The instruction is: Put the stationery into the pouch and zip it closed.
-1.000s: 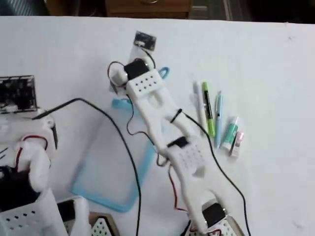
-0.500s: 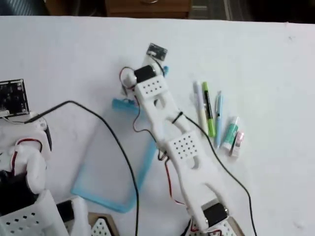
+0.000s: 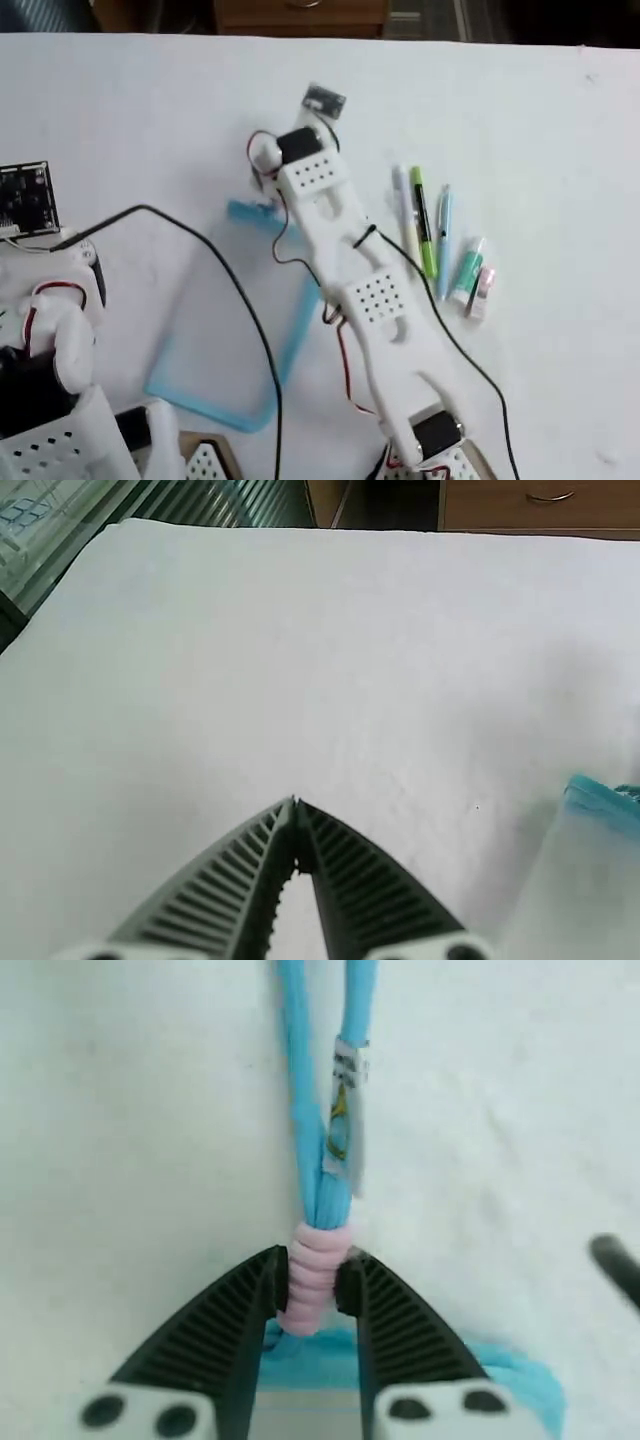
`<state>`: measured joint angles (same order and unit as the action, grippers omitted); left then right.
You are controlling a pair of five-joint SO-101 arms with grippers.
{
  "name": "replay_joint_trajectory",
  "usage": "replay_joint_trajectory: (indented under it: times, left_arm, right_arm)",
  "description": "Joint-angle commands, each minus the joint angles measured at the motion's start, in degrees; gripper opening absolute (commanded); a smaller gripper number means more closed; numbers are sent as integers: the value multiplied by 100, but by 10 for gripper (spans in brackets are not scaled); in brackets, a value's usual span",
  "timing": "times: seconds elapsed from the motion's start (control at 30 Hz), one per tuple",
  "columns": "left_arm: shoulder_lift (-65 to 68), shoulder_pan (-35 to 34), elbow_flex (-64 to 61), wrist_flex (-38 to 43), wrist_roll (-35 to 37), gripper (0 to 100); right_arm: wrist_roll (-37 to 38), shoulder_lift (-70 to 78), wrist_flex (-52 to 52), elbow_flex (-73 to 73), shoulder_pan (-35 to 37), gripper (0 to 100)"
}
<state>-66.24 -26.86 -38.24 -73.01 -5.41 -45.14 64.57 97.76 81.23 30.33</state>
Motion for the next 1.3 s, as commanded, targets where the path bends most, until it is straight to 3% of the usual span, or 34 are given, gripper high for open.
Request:
replay_joint_trajectory:
  times: [0.0,0.23,0.4,0.63,0.93,1.13,1.27]
  left_arm:
    - [-66,-22,88,62,0,23]
    - [-48,4,800,-79,325,28]
    - [-48,268,1196,-220,897,110]
    - [-48,848,1952,-633,1459,185]
    - [40,848,2884,-967,2409,242]
    - [998,866,3244,-985,2822,246]
    - [1859,1367,4299,-1591,2831,246]
  right_arm:
    - [185,-1560,215,-26,-101,17]
    - [1090,-4848,242,-923,-40,17]
    - [1371,-6527,242,-2400,391,17]
    - [1037,-7398,57,-4703,796,17]
    - [1125,-8066,-330,-5741,1130,17]
    - [1582,-8690,-154,-6585,1218,17]
    - [1618,-9218,-312,-7288,1279,17]
